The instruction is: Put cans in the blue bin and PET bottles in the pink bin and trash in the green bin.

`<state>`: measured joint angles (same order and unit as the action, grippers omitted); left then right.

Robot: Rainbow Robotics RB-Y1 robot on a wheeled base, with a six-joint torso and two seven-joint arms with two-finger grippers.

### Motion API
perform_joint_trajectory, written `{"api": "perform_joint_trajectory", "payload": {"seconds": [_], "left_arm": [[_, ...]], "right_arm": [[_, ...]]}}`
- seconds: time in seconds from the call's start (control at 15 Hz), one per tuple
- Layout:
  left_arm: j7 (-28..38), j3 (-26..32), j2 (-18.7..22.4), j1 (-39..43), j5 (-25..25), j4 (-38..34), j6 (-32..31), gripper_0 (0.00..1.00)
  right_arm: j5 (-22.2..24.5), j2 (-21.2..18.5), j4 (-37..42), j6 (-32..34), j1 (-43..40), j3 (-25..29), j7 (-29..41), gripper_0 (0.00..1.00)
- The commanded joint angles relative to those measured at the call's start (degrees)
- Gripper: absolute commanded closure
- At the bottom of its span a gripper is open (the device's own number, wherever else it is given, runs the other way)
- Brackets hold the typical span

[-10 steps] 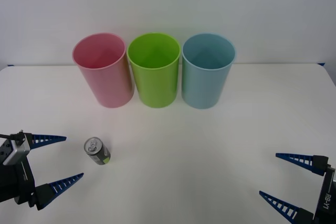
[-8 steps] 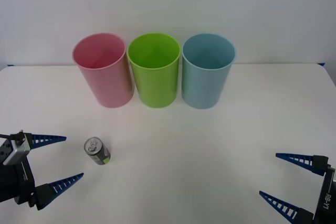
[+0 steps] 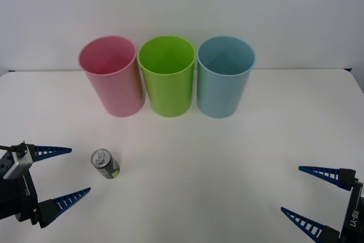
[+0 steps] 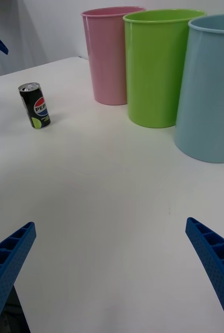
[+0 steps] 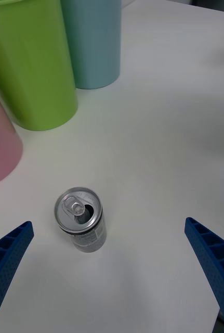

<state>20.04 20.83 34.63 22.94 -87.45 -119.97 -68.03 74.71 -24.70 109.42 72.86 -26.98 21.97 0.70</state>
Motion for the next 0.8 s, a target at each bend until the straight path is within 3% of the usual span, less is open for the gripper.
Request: {"api": "perform_joint_trajectory", "payload": {"seconds": [0.07,0.6,0.8], "left_arm": [[0.00,0.00,0.00,0.00,0.00,0.00,0.00,0.00],[0.00,0.00,0.00,0.00,0.00,0.00,0.00,0.00],[0.44,4.48,0.97,0.00,2.46,-4.57,0.79,0.00]], "right_arm": [[0.00,0.00,0.00,0.00,0.00,0.00,0.00,0.00],[0.00,0.00,0.00,0.00,0.00,0.00,0.00,0.00],[0.00,0.00,0.00,0.00,0.00,0.00,0.00,0.00]]}}
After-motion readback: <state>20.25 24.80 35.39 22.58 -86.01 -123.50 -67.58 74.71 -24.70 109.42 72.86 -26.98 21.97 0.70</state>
